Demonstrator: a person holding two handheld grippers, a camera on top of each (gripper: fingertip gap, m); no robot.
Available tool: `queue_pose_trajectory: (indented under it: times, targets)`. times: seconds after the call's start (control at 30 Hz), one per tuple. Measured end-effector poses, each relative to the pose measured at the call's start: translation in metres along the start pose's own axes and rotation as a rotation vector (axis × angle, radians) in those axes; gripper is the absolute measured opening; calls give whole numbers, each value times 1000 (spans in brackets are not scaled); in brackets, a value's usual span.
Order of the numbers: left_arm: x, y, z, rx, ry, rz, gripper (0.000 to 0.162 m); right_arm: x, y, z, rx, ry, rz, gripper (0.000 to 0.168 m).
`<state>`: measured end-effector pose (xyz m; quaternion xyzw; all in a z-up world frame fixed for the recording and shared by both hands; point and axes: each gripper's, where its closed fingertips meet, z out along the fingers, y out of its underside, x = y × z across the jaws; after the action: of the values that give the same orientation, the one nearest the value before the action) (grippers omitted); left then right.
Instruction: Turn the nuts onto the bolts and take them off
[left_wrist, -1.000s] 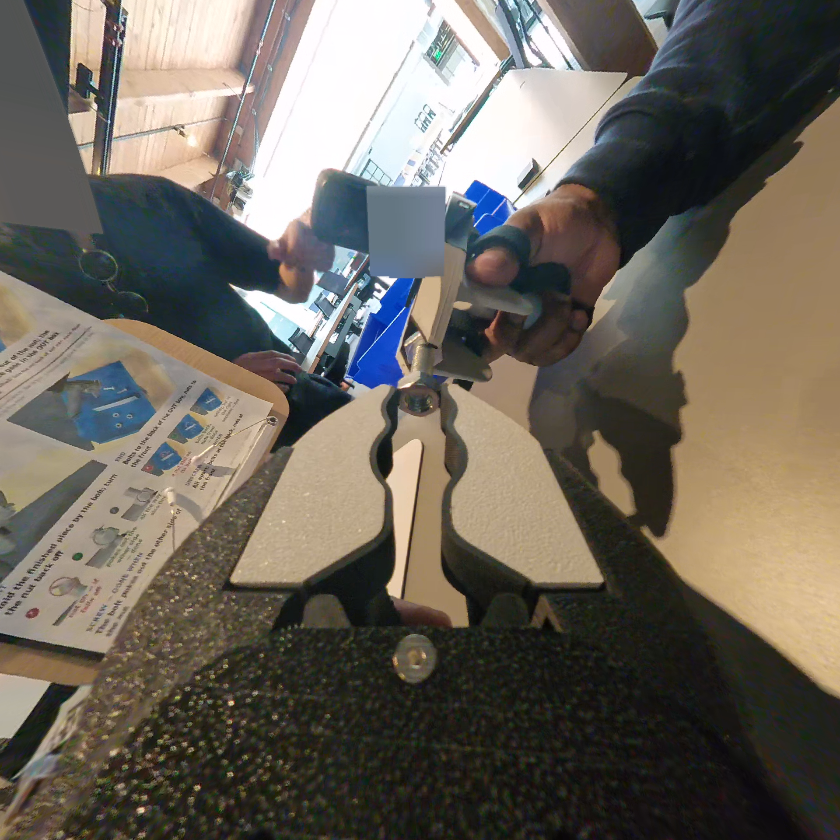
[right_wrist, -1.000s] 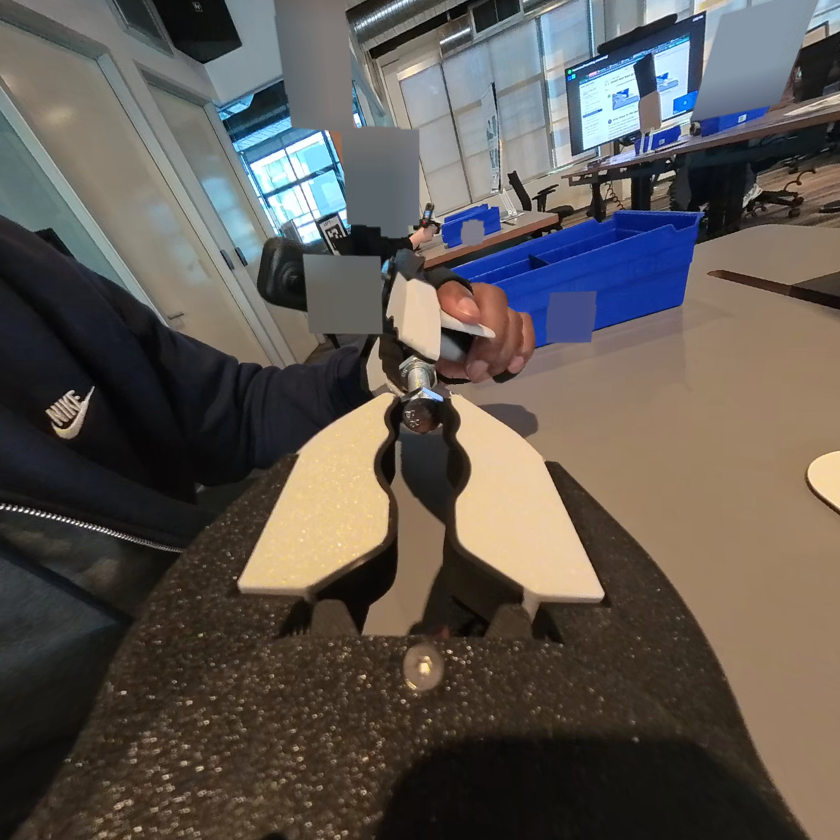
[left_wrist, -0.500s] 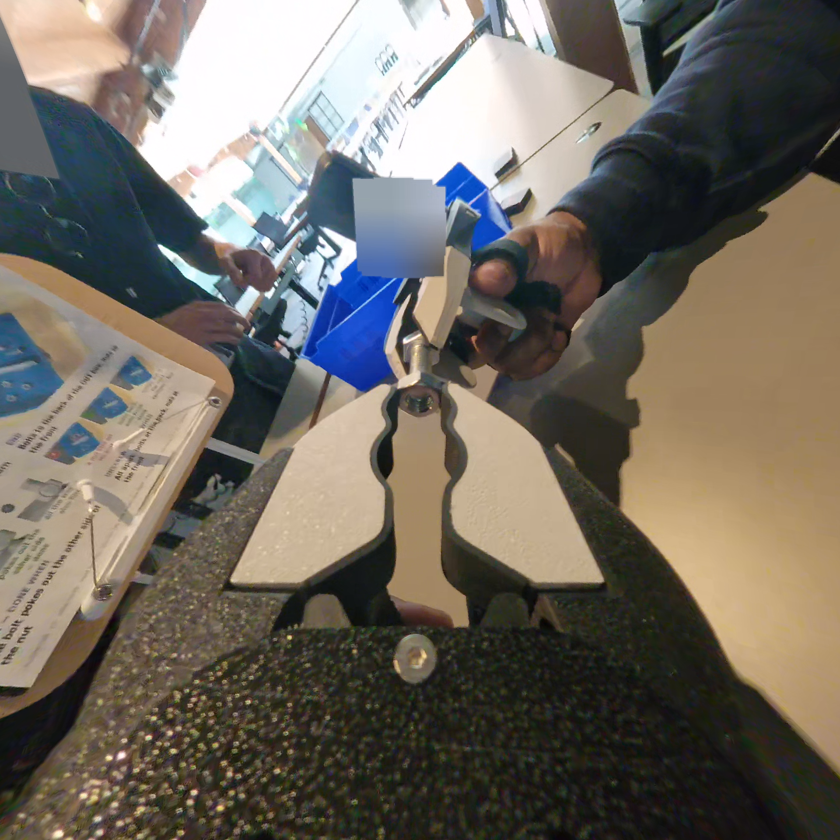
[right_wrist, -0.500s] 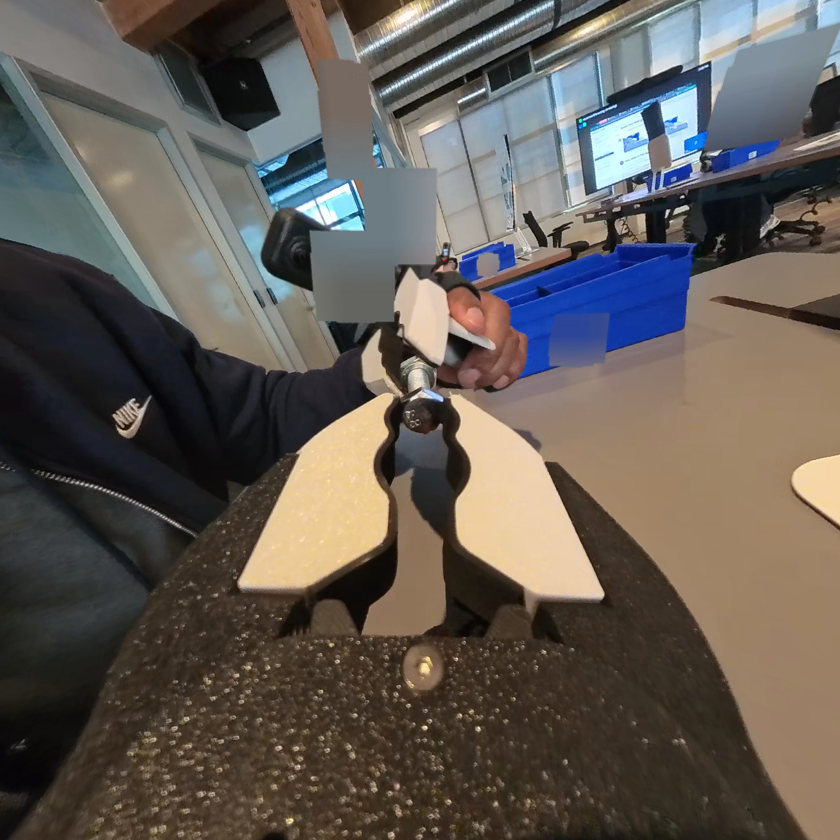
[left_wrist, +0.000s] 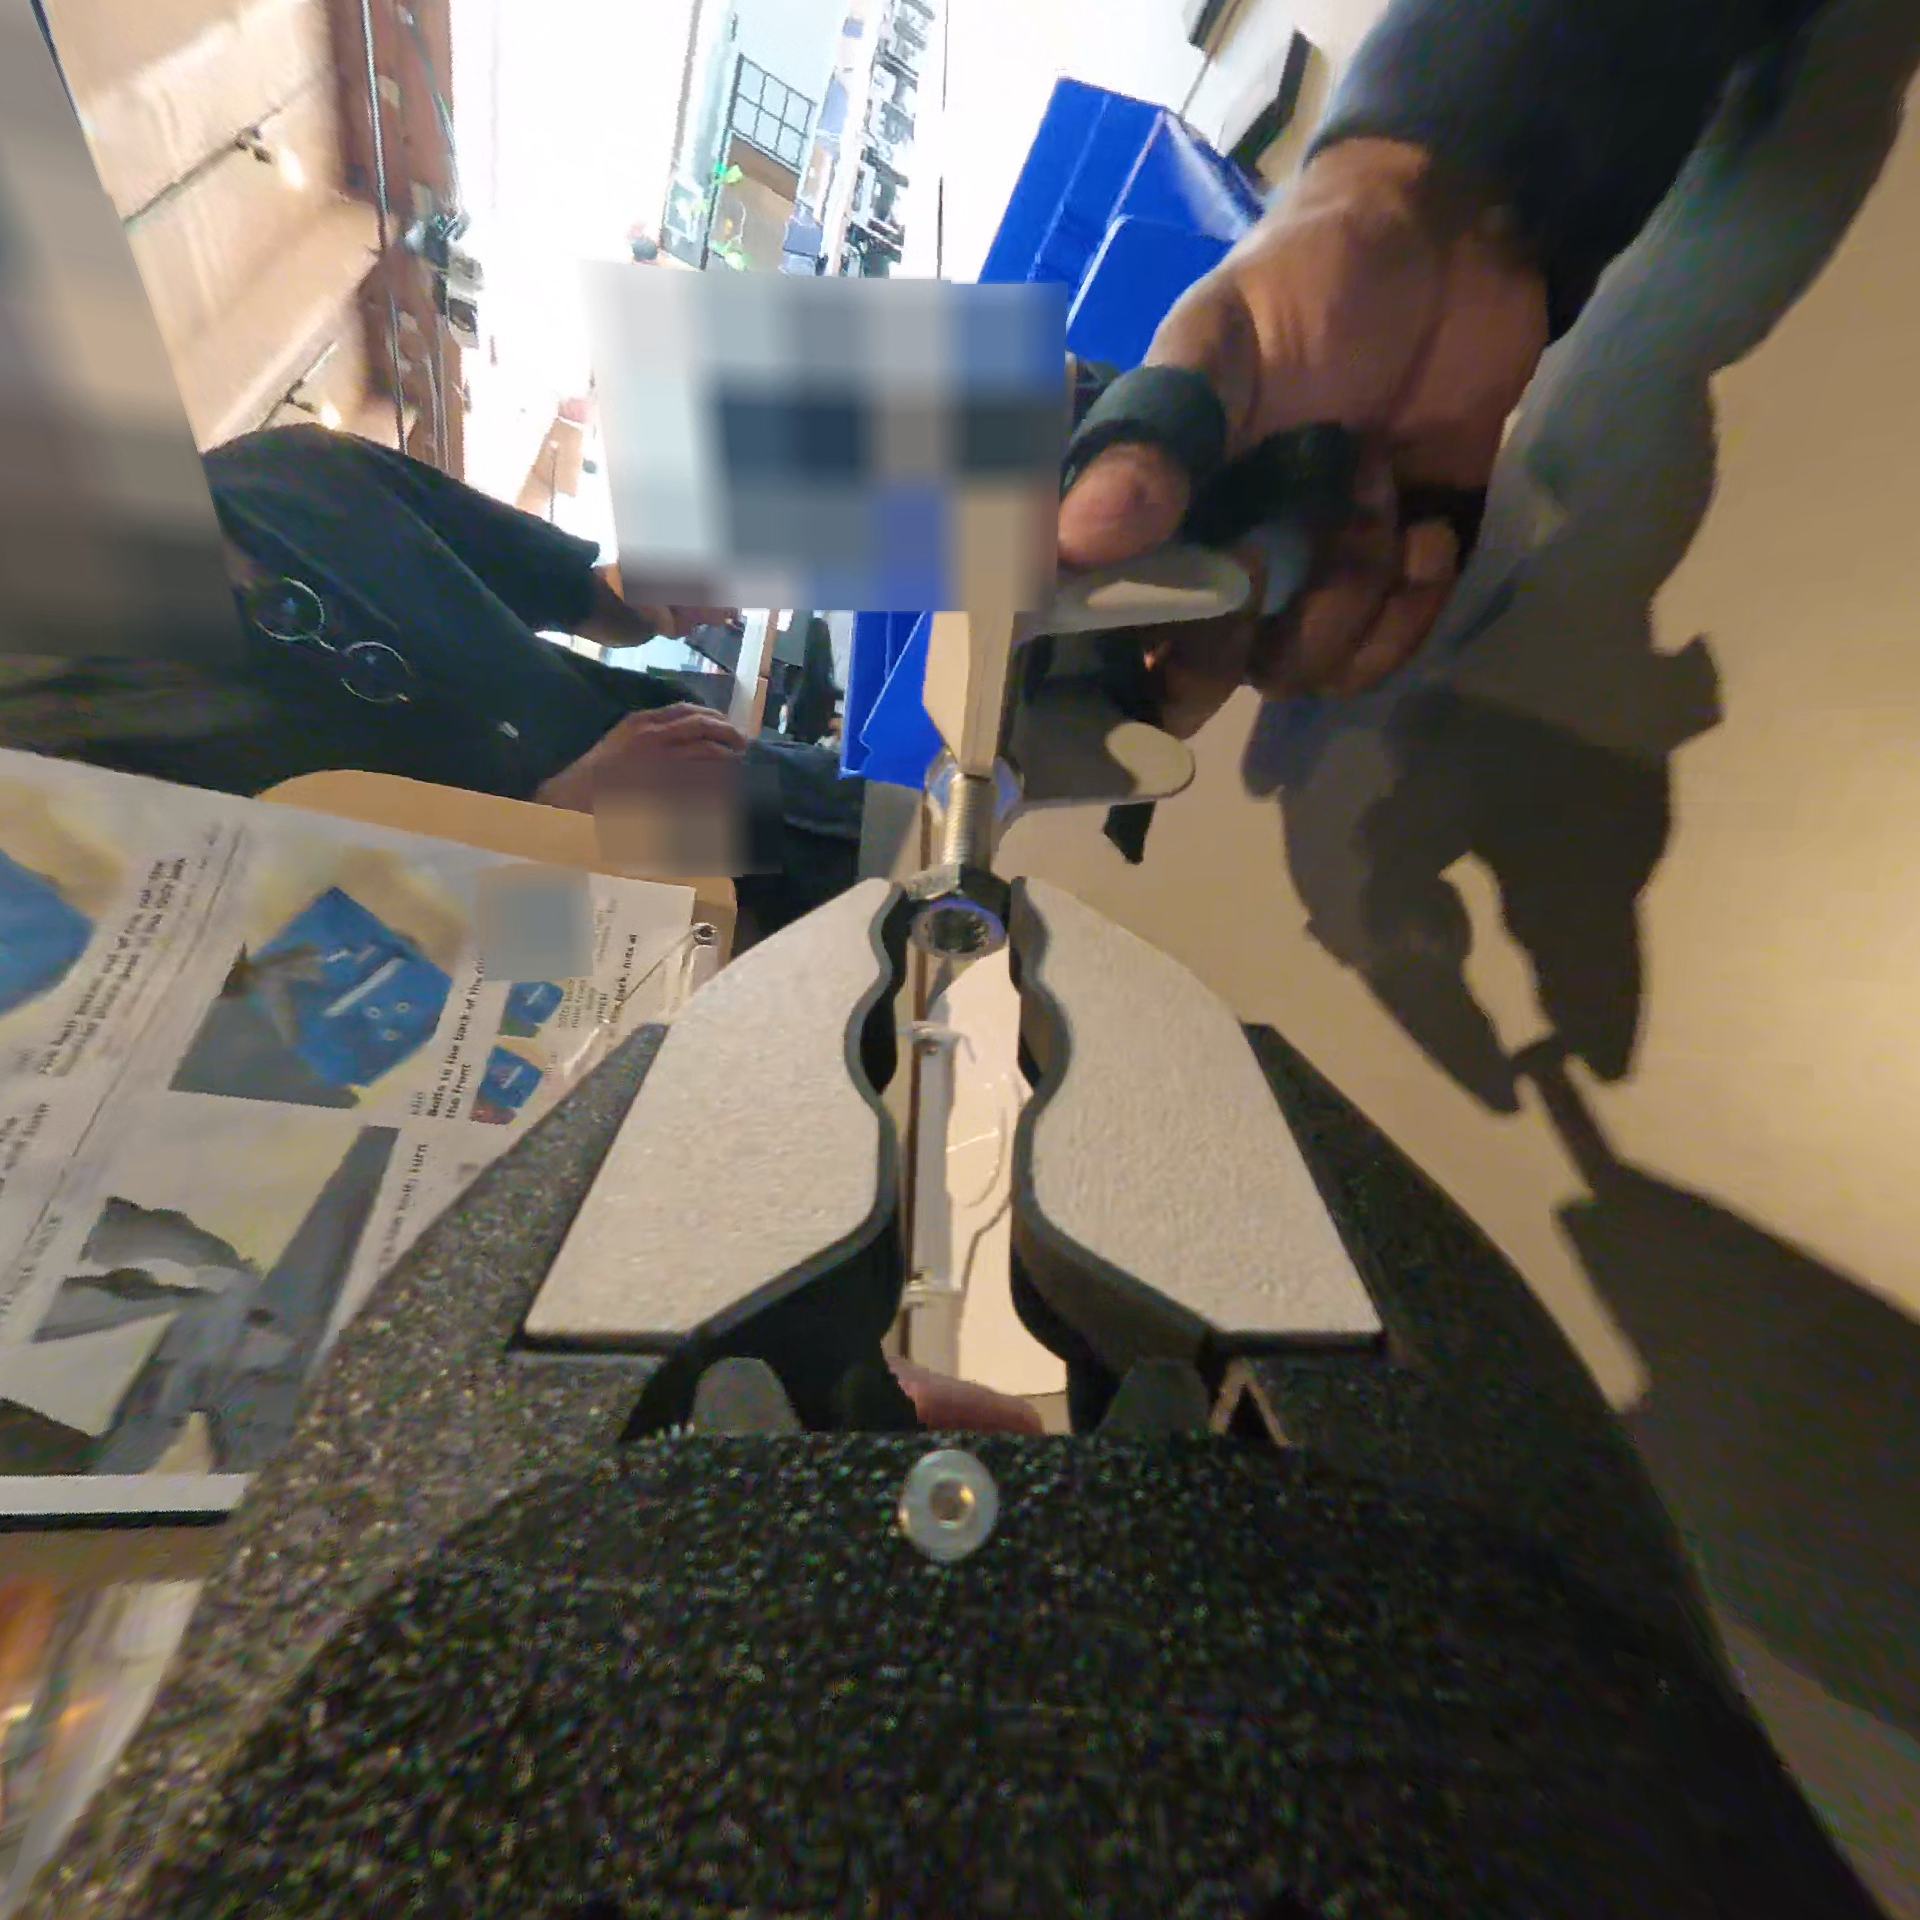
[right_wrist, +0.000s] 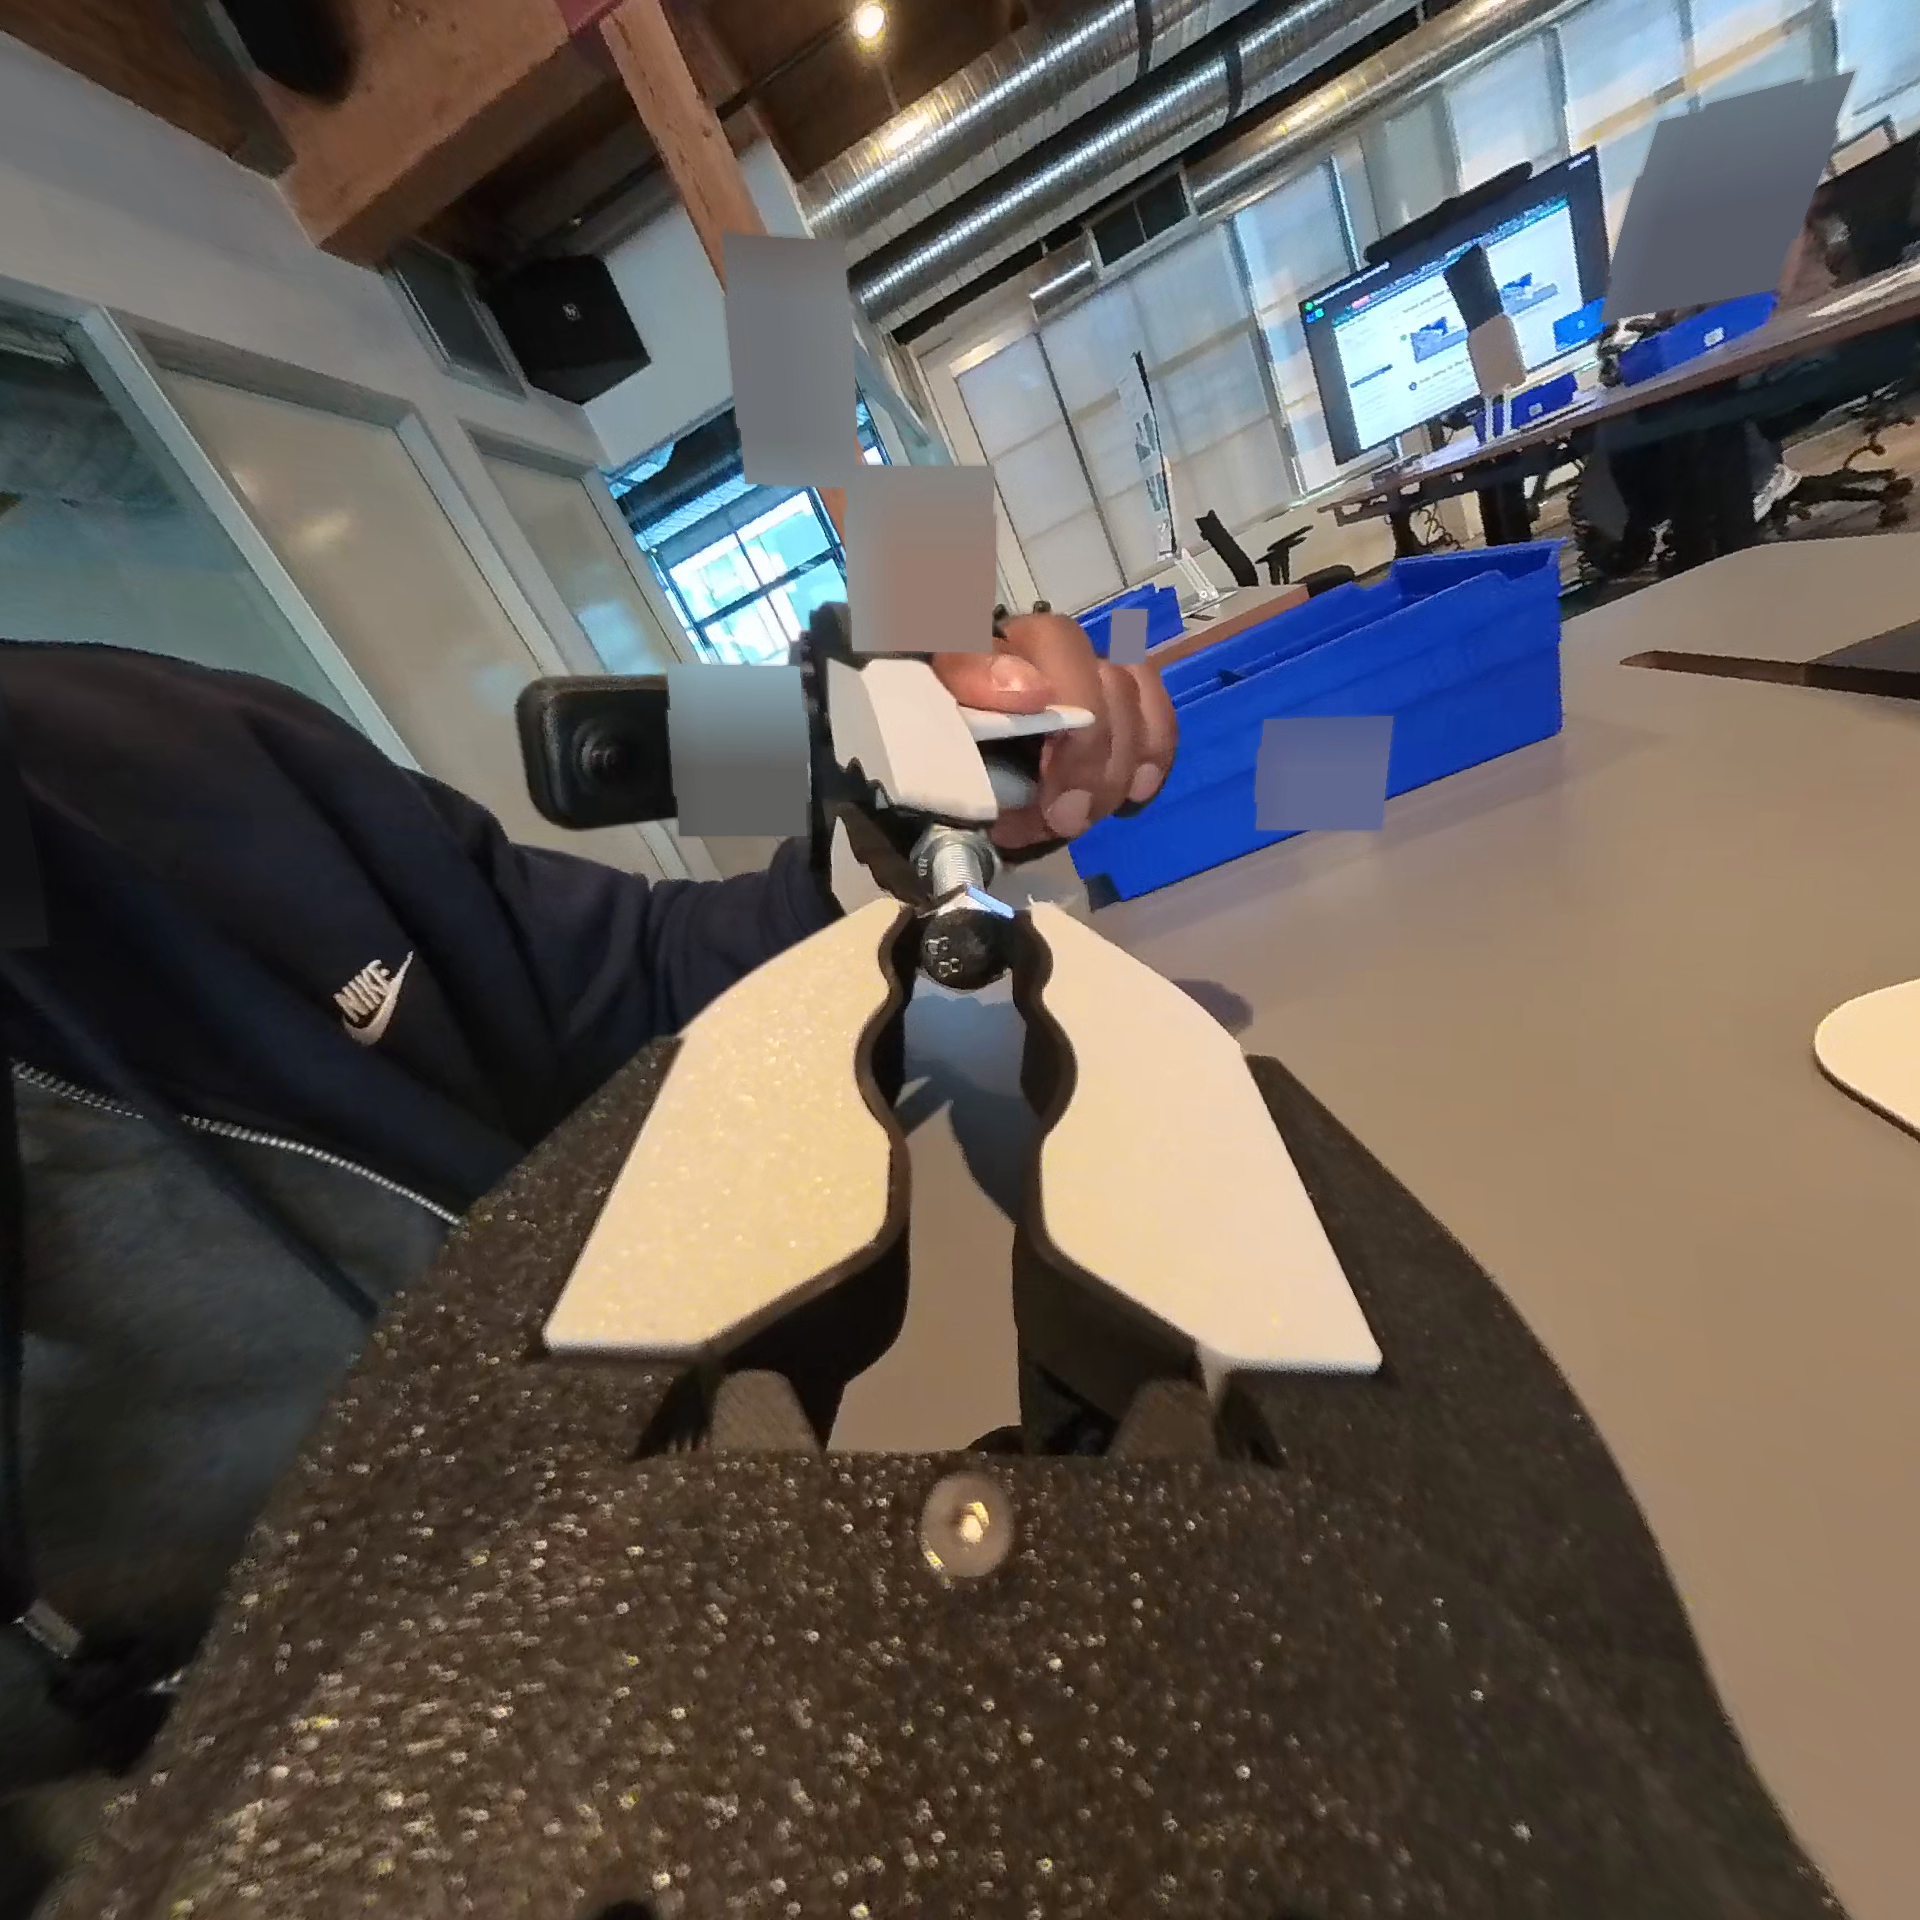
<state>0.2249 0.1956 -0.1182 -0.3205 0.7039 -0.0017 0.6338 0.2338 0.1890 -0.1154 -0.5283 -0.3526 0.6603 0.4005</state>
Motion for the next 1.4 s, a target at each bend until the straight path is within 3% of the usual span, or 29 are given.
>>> queue_pose_trajectory:
  times: [0.17, 0.33, 0.47, 0.6, 0.87, 0.97, 1.4]
  targets:
    - [5, -5, 3, 64, 57, -221, 27, 0, 1, 1, 12, -8, 21, 17]
    - [2, -8, 1, 112, 86, -627, 58, 0, -4, -1, 37, -7, 21, 17]
    - [-6, -14, -7, 197, 101, -1125, 49, -1, -6, -2, 45, -13, 22, 17]
    - [3, -7, -7, 105, 134, -1208, 41, -1, -4, -1, 38, -17, 25, 17]
    - [6, -5, -2, 80, 171, -1166, 17, -1, -3, 0, 29, -11, 16, 17]
    - [6, -3, -1, 72, 164, -1109, 17, 1, -2, -1, 26, -6, 17, 17]
    - [9, 9, -1, 70, 58, -453, 17, 5, 4, 1, -14, 27, -13, 17]
